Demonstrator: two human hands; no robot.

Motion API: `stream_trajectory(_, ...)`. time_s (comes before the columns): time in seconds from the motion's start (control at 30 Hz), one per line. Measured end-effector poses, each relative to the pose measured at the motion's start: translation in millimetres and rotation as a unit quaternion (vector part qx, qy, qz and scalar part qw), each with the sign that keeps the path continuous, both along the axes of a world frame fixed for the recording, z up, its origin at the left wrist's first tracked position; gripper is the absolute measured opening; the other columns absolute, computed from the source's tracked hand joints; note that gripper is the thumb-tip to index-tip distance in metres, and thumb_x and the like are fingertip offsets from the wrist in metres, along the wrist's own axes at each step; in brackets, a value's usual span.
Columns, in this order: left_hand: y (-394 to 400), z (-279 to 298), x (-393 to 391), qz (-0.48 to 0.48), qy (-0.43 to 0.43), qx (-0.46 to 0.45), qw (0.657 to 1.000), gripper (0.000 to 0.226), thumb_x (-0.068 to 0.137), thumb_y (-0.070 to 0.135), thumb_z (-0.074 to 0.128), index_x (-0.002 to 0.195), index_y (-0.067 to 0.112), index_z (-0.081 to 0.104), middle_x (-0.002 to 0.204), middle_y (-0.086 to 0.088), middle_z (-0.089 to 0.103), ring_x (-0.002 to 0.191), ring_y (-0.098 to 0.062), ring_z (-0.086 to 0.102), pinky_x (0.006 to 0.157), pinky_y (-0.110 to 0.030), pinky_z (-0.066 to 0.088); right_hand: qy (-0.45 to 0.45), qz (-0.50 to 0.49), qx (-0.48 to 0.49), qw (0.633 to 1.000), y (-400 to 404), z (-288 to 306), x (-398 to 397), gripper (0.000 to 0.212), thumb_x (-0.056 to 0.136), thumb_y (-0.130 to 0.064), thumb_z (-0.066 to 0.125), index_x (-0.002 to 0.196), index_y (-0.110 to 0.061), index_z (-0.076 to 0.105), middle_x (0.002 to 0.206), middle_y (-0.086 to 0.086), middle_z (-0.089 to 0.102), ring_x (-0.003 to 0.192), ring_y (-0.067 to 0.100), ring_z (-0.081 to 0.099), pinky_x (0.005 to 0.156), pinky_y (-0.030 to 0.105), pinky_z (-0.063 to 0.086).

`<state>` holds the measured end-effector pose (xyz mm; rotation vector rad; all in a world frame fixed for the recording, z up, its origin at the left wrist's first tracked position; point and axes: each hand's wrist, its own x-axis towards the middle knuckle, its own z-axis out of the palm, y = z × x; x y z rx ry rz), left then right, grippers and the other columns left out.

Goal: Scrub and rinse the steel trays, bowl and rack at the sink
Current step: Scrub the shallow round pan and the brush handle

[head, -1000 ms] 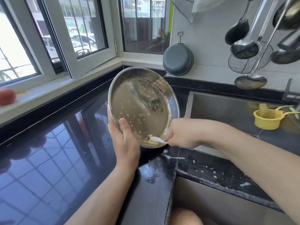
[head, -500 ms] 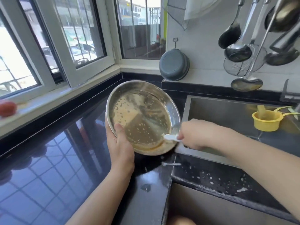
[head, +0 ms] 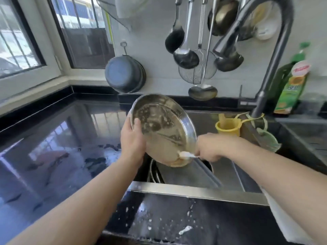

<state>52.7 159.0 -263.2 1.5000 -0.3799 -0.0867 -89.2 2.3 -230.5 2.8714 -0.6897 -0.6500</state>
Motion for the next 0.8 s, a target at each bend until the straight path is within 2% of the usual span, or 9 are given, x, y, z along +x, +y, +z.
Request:
stream_trajectory(0.1,-26.4,-22.2,-3.8,-0.021,-0.013,0.029,0.999,0.037,0.108,0.023,0.043,0.138,0.034,0.063,0.126,0.009,0.07,0.12,-0.014,0.063,0.109,-0.042,0.05,0.011,-0.021,0.147,0.989,-14.5,-21.4,3.4,0.03,0.097,-0.014,0.061,0.125,-0.017,0.071,0.086,0.002,0.067,0.078,0.023,0.061,0.074,0.031,0.052)
stream_trajectory(0.17,-36.0,-31.9,-6.6,-0.043,-0.023,0.029,0.998,0.039,0.109,0.021,0.044,0.139,0.034,0.064,0.128,0.013,0.07,0.121,-0.008,0.063,0.11,-0.037,0.05,0.043,-0.05,0.195,0.979,-31.6,-37.3,5.2,0.035,0.093,-0.008,0.061,0.124,-0.022,0.073,0.087,0.002,0.073,0.077,0.024,0.064,0.08,0.035,0.058)
stream_trajectory(0.27,-42.3,-42.8,-3.9,-0.053,-0.016,0.029,0.998,0.036,0.108,0.021,0.048,0.135,0.033,0.068,0.122,0.013,0.074,0.115,-0.007,0.067,0.106,-0.039,0.054,0.036,-0.084,0.099,0.991,-50.5,-60.7,-2.0,0.035,0.089,-0.009,0.063,0.123,-0.014,0.071,0.106,0.006,0.07,0.088,0.026,0.067,0.077,0.036,0.058)
stream_trajectory(0.37,-43.3,-48.8,1.8,-0.057,0.032,0.017,0.998,0.032,0.108,0.021,0.05,0.131,0.03,0.071,0.117,0.006,0.077,0.114,-0.018,0.071,0.105,-0.047,0.055,-0.137,-0.185,0.007,0.973,-61.7,-63.8,-7.7,0.036,0.094,-0.013,0.055,0.129,-0.015,0.059,0.126,0.009,0.06,0.114,0.032,0.061,0.081,0.038,0.048)
stream_trajectory(0.47,-39.1,-47.0,3.4,-0.048,0.065,-0.002,0.997,0.032,0.109,0.022,0.049,0.135,0.026,0.068,0.119,0.001,0.077,0.113,-0.023,0.072,0.103,-0.05,0.056,-0.207,-0.197,-0.029,0.958,-63.8,-59.6,-5.2,0.035,0.098,-0.013,0.05,0.131,-0.014,0.058,0.127,0.011,0.06,0.116,0.034,0.06,0.077,0.038,0.043)
stream_trajectory(0.53,-39.1,-45.3,3.1,-0.042,0.06,-0.008,0.997,0.032,0.11,0.022,0.049,0.136,0.024,0.067,0.12,-0.002,0.076,0.113,-0.024,0.072,0.101,-0.05,0.057,-0.189,-0.184,-0.02,0.965,-62.0,-55.3,-6.8,0.034,0.097,-0.015,0.052,0.131,-0.013,0.059,0.126,0.012,0.06,0.115,0.035,0.061,0.078,0.038,0.045)
stream_trajectory(0.63,-42.0,-44.5,-1.3,-0.034,0.03,-0.002,0.999,0.031,0.109,0.019,0.051,0.133,0.018,0.069,0.119,-0.003,0.076,0.106,-0.018,0.072,0.099,-0.045,0.058,-0.046,-0.139,0.12,0.982,-49.9,-50.5,-9.2,0.033,0.097,-0.015,0.057,0.129,-0.01,0.063,0.116,0.011,0.067,0.102,0.029,0.066,0.084,0.036,0.053)
stream_trajectory(0.7,-42.7,-44.3,-2.4,-0.033,0.022,-0.001,0.999,0.03,0.108,0.019,0.052,0.133,0.017,0.07,0.118,-0.003,0.076,0.103,-0.015,0.072,0.099,-0.043,0.058,0.033,-0.079,0.228,0.97,-41.7,-50.6,-9.1,0.032,0.098,-0.014,0.057,0.128,-0.016,0.07,0.083,0.005,0.067,0.067,0.021,0.061,0.065,0.029,0.052)
stream_trajectory(0.8,-41.6,-44.6,-1.1,-0.033,0.03,-0.018,0.999,0.031,0.108,0.022,0.052,0.135,0.019,0.068,0.123,-0.007,0.075,0.112,-0.022,0.071,0.102,-0.049,0.056,-0.052,-0.094,0.395,0.912,-38.2,-49.4,-13.6,0.031,0.099,-0.017,0.06,0.125,-0.029,0.072,0.065,0.0,0.052,0.049,0.014,0.038,0.045,0.02,0.029)
